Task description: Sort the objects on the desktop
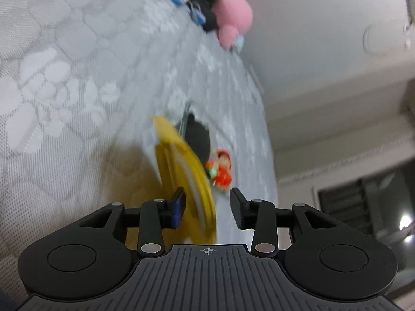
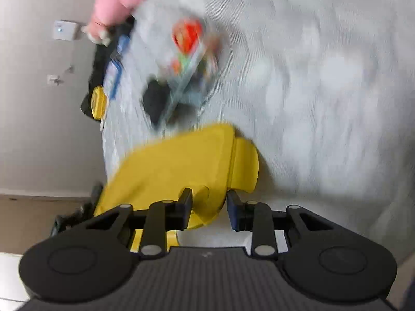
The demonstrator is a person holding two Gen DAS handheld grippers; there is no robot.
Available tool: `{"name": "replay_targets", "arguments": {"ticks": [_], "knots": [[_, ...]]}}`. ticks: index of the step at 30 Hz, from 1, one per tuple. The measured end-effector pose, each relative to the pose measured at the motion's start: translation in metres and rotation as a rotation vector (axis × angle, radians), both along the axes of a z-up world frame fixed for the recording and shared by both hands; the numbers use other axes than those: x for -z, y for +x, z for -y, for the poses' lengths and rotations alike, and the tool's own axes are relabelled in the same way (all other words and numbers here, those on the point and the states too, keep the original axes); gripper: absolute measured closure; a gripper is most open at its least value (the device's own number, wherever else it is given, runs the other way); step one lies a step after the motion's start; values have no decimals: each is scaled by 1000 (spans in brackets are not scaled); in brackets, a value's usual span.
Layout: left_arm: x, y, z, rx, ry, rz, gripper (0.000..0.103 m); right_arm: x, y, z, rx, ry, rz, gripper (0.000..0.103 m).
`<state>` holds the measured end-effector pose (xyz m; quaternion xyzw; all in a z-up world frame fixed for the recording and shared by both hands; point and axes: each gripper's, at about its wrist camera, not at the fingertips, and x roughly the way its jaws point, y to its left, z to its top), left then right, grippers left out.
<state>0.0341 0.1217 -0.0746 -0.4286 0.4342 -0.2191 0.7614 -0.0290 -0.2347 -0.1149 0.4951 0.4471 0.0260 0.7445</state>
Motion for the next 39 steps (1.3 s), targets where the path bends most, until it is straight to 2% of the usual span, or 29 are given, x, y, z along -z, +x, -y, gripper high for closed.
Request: {"name": "replay_targets", "arguments": {"ticks": [2,6,11,13,16,19,21,23,25,27,30,32,35,39], "knots": [[6,3,2,-5,16,-38,62,-1,3,11,22,-11,18,71],[15,11,0,-45,25,-93,59,15,15,17,51,73,-34,70],[20,15,5,-41,106,-136,60,36,27,9,65,66,-71,70],[14,9,6,-27,118,-116,64,34,26,9,47,43,-62,71],[-2,-5,8,7,70,-55,64,15,21,11,-10,-30,-7,74],[-20,-24,10,40,6,38,64,-10,13,22,-56,-72,83,73],[-29,-27,11,26,-51,62,64,-26,11,30,-81,-103,154,73],[-40,-25,18,21,-69,123,64,-46,12,33,-107,-163,238,73],[-52,-18,30,17,-32,205,64,-66,18,35,-120,-235,339,72],[-58,-3,46,2,38,282,64,-83,32,39,-121,-302,449,72],[-52,30,73,-14,158,328,59,-91,66,45,-132,-406,558,72],[-43,52,86,-19,211,322,59,-82,95,49,-146,-438,550,72],[-27,72,95,-11,252,286,59,-57,131,62,-156,-396,505,72],[2,87,96,27,253,178,54,-31,138,65,-168,-409,468,72]]}}
